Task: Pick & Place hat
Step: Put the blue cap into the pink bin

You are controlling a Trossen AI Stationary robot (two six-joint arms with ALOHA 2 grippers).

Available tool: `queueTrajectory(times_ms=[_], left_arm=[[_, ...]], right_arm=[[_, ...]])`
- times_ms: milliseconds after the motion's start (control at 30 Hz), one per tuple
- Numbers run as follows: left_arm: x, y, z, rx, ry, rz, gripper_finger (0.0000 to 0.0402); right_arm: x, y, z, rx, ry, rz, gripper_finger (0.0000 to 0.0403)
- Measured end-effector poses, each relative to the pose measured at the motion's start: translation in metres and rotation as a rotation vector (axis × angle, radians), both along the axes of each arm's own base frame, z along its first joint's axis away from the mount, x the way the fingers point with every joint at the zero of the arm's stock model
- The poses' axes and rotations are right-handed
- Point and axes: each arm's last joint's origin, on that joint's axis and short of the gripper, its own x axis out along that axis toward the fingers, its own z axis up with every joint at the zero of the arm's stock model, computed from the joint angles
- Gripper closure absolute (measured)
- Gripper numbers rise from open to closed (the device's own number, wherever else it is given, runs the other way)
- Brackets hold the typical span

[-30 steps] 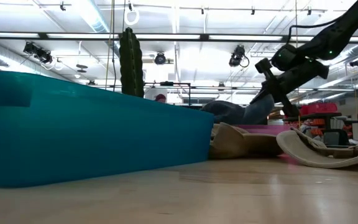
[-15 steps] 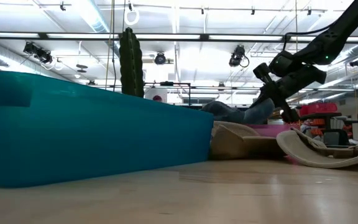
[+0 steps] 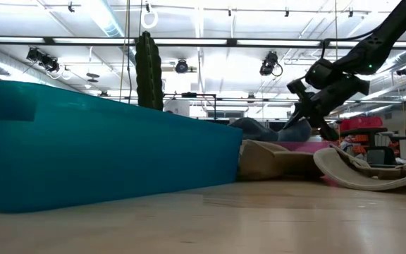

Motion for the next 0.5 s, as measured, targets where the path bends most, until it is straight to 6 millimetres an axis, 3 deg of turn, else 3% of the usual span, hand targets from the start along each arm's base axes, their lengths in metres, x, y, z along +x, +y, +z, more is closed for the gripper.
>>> queueTrajectory(times_ms=[333,500], left_arm=[[0.0002,0.0000,-0.0007,0.000,0.008,0.000,0.0071],[0.0006,0.0000,-0.0018,-0.001,0.020,0.000,0.0071]], right_arm=[[-0.0002,0.0004,0.0007,0.045,-0.009,-0.034,0.0123],[-0.0020,0.0027,0.0074,0.044,-0.019,-0.062,0.0072]])
